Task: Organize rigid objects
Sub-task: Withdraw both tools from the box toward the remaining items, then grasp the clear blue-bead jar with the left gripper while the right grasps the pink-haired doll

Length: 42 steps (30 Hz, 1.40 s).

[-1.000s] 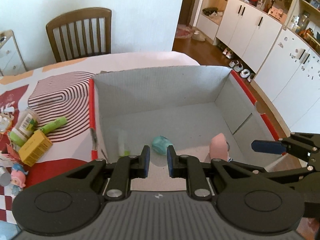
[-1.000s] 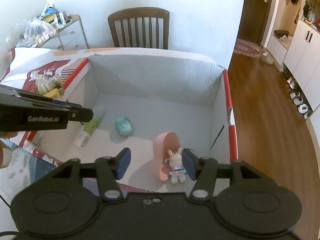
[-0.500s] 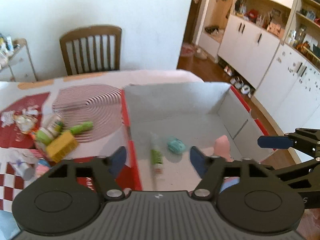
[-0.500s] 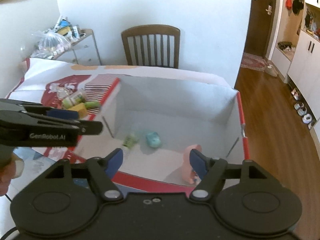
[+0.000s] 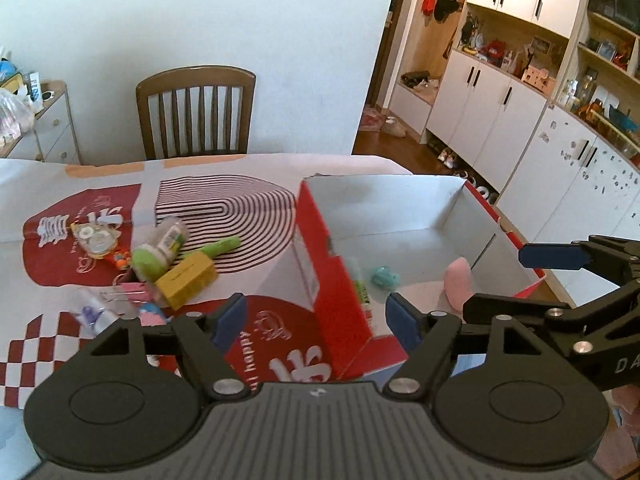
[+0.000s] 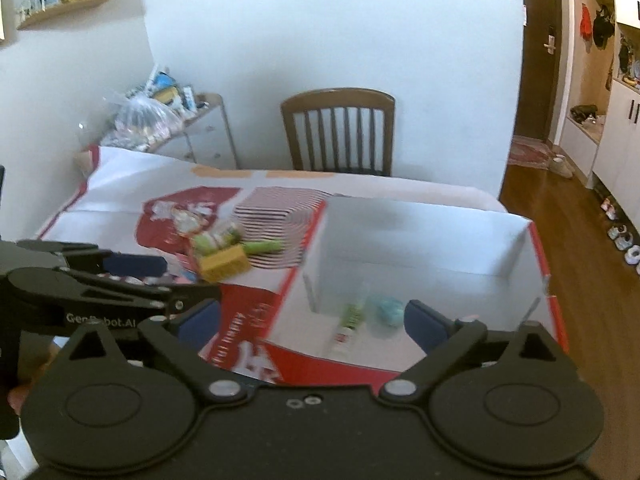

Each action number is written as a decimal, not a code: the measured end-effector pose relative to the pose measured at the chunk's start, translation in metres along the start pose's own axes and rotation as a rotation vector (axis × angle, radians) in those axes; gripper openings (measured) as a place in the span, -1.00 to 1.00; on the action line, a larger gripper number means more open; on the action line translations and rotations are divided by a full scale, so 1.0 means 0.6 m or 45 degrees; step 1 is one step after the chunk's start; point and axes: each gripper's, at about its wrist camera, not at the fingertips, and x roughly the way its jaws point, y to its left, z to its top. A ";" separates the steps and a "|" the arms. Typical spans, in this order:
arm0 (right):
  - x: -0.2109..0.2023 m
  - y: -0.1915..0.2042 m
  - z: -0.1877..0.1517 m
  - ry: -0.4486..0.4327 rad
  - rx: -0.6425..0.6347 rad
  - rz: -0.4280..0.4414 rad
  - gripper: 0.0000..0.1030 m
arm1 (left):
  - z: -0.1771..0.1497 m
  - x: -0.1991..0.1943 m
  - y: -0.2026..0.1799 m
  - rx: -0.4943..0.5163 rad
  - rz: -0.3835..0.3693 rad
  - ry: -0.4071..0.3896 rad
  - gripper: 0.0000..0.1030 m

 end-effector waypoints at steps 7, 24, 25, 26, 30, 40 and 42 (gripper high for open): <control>0.015 0.075 0.001 -0.018 -0.021 0.036 0.99 | -0.018 -0.037 0.077 -0.007 0.024 -0.045 0.61; 0.117 0.197 0.016 0.063 -0.009 0.074 0.99 | -0.064 -0.026 0.270 -0.097 0.147 -0.105 1.00; 0.126 0.199 0.017 0.073 0.005 0.074 0.99 | -0.066 -0.018 0.279 -0.105 0.166 -0.102 1.00; 0.136 0.201 0.019 0.085 0.020 0.075 0.99 | -0.069 -0.012 0.287 -0.111 0.182 -0.100 1.00; 0.174 0.207 0.022 0.131 0.054 0.056 0.99 | -0.079 0.016 0.314 -0.106 0.222 -0.101 1.00; 0.270 0.222 0.024 0.267 0.131 0.032 0.99 | -0.101 0.083 0.336 0.069 0.249 -0.078 1.00; 0.290 0.225 0.023 0.296 0.147 0.014 0.98 | -0.102 0.097 0.336 0.114 0.247 -0.067 1.00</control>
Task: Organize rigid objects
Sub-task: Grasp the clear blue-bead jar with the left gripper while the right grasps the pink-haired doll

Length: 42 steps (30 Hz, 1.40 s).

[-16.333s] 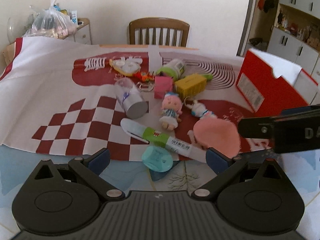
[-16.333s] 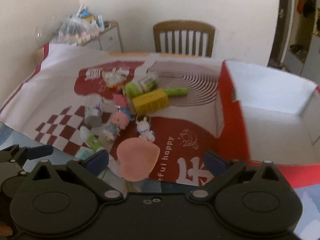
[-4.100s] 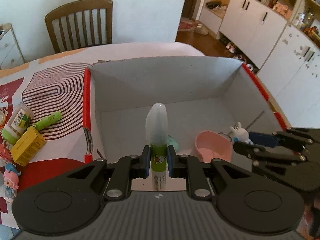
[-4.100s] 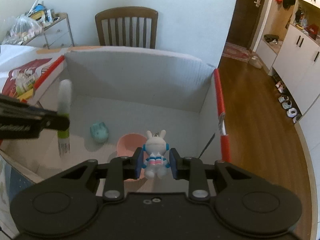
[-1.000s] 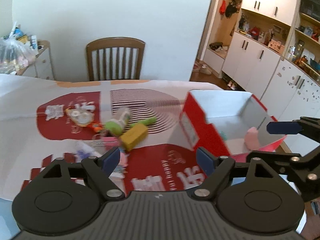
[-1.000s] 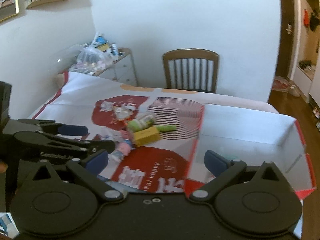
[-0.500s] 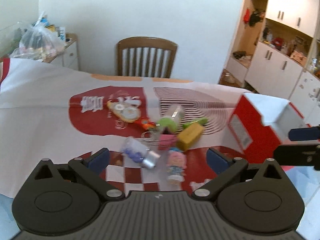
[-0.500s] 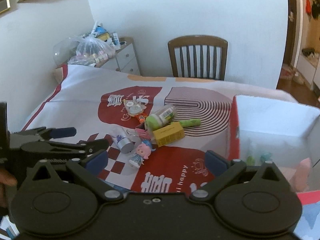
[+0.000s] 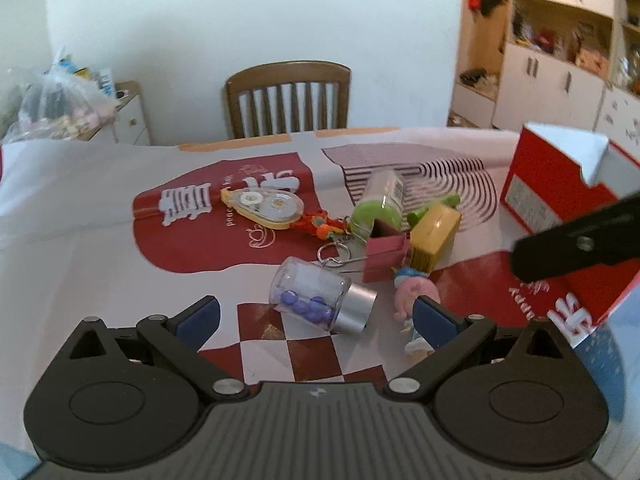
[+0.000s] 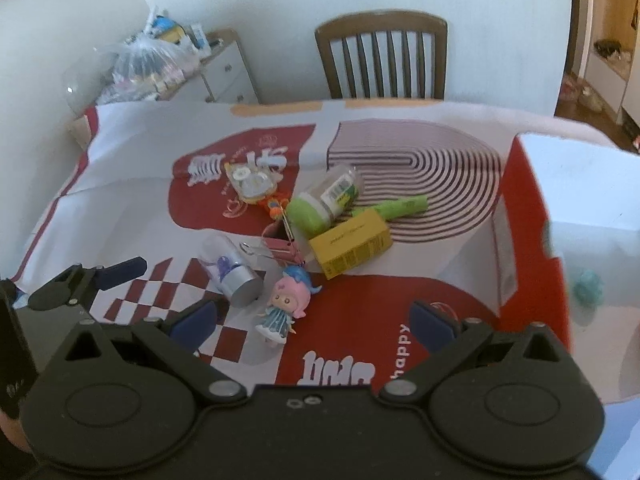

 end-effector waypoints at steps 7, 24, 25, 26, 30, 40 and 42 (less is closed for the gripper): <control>0.056 0.009 0.008 0.077 0.026 -0.041 0.85 | -0.003 0.044 0.007 0.057 0.002 0.027 1.00; 0.133 0.015 0.019 0.178 0.107 -0.062 0.42 | -0.009 0.085 0.007 0.086 -0.008 0.032 0.87; 0.136 0.014 0.018 0.186 0.115 -0.058 0.35 | -0.009 0.085 0.005 0.095 -0.013 0.028 0.79; 0.139 0.013 0.016 0.199 0.127 -0.048 0.23 | -0.008 0.086 0.005 0.098 -0.019 0.026 0.75; 0.144 0.014 0.016 0.196 0.137 -0.035 0.13 | -0.008 0.085 0.000 0.105 -0.037 0.025 0.46; 0.138 0.021 0.015 0.173 0.150 0.022 -0.36 | -0.012 0.073 0.004 0.066 -0.013 0.033 0.43; 0.135 0.018 0.013 0.169 0.154 0.017 -0.36 | -0.013 0.066 0.007 0.047 -0.006 0.030 0.43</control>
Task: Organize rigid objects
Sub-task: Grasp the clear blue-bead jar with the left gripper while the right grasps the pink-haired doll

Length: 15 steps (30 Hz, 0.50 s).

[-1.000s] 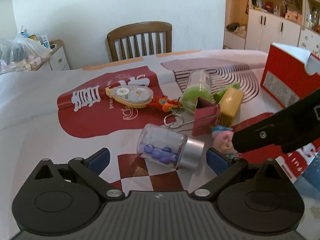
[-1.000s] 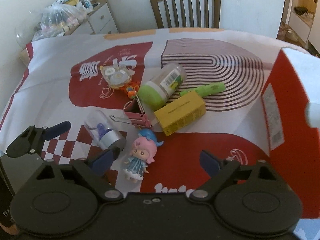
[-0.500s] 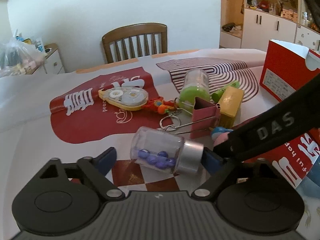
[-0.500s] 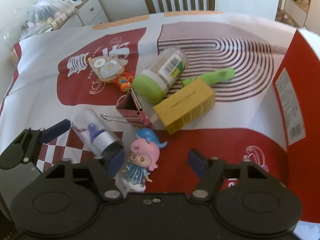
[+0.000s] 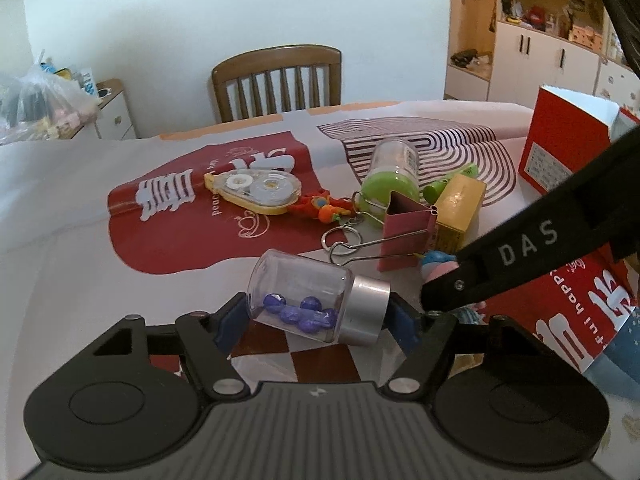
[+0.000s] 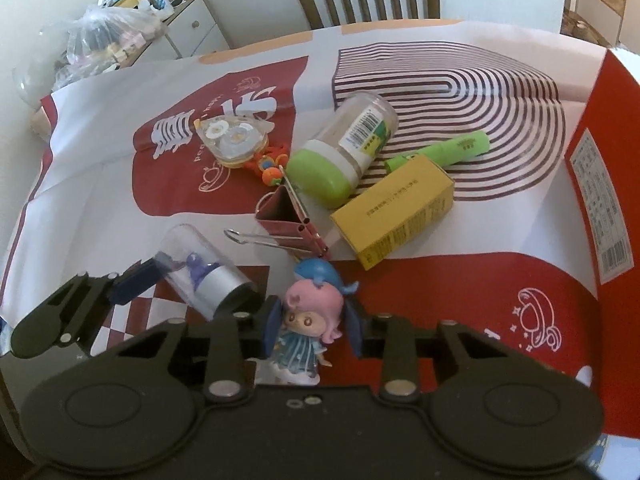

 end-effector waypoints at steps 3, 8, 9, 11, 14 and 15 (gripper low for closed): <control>-0.010 -0.007 -0.009 -0.008 0.004 0.001 -0.36 | -0.001 -0.009 0.001 -0.021 0.001 0.004 0.42; -0.036 -0.019 -0.024 -0.021 0.003 0.009 -0.36 | -0.001 -0.025 0.000 -0.092 0.001 0.037 0.42; -0.043 -0.022 -0.028 -0.028 0.003 0.008 -0.37 | -0.001 -0.030 0.000 -0.108 -0.008 0.039 0.42; -0.057 -0.028 -0.033 -0.042 0.010 0.014 -0.37 | -0.001 -0.040 -0.004 -0.123 -0.026 0.036 0.42; -0.076 -0.037 -0.043 -0.059 0.031 0.026 -0.37 | 0.001 -0.056 -0.014 -0.126 -0.039 0.032 0.42; -0.083 -0.040 -0.046 -0.066 0.032 0.028 -0.37 | 0.002 -0.061 -0.017 -0.127 -0.041 0.029 0.42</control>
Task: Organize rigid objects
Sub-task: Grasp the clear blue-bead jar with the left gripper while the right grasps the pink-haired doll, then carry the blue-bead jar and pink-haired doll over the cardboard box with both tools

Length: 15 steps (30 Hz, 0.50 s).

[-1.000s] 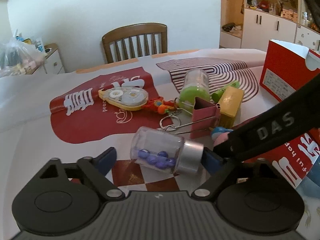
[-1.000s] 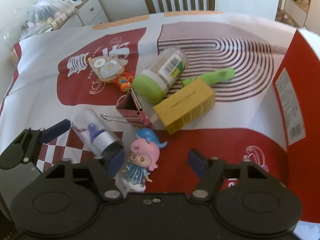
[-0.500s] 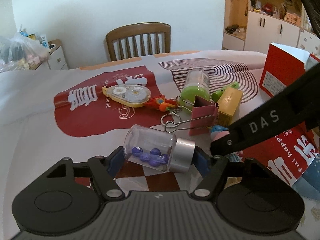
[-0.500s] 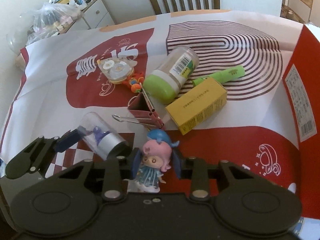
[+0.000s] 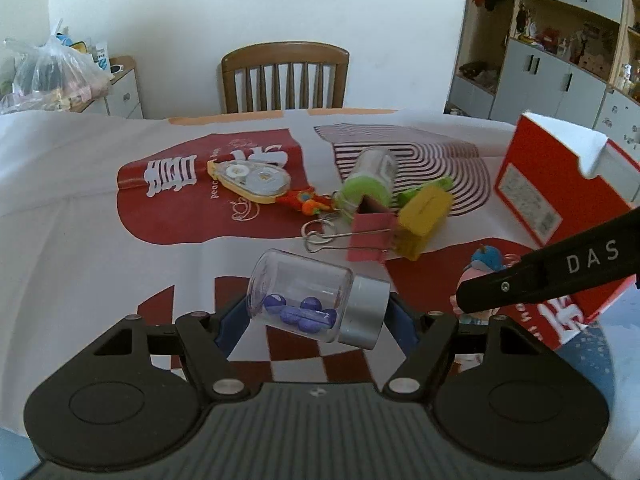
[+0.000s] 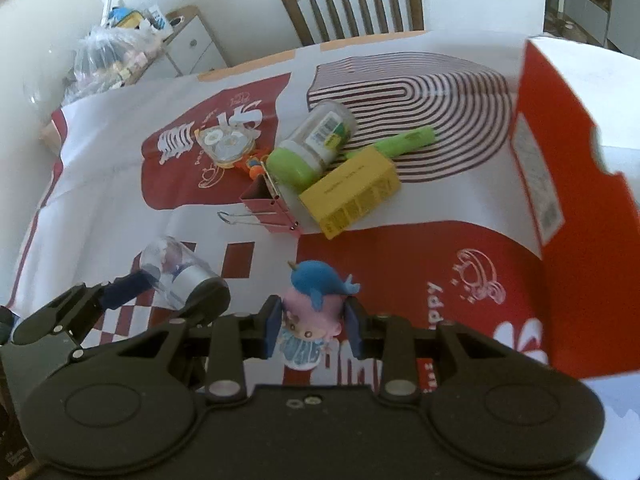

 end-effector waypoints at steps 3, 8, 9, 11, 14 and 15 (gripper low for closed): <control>-0.023 -0.006 -0.008 -0.030 -0.007 0.003 -0.37 | 0.000 -0.018 -0.013 -0.003 -0.013 -0.006 0.42; -0.065 -0.014 -0.018 -0.081 -0.020 0.020 -0.37 | 0.006 -0.045 -0.038 0.010 -0.038 -0.021 0.42; -0.073 -0.014 -0.018 -0.090 -0.023 0.021 -0.37 | 0.008 -0.051 -0.043 0.013 -0.043 -0.025 0.42; -0.092 -0.017 -0.019 -0.107 -0.027 0.028 -0.37 | 0.014 -0.063 -0.053 0.017 -0.053 -0.032 0.42; -0.120 -0.024 -0.019 -0.132 -0.035 0.037 -0.37 | 0.025 -0.082 -0.068 0.015 -0.070 -0.035 0.42; -0.130 -0.028 -0.019 -0.142 -0.039 0.038 -0.37 | 0.028 -0.088 -0.072 0.014 -0.077 -0.038 0.42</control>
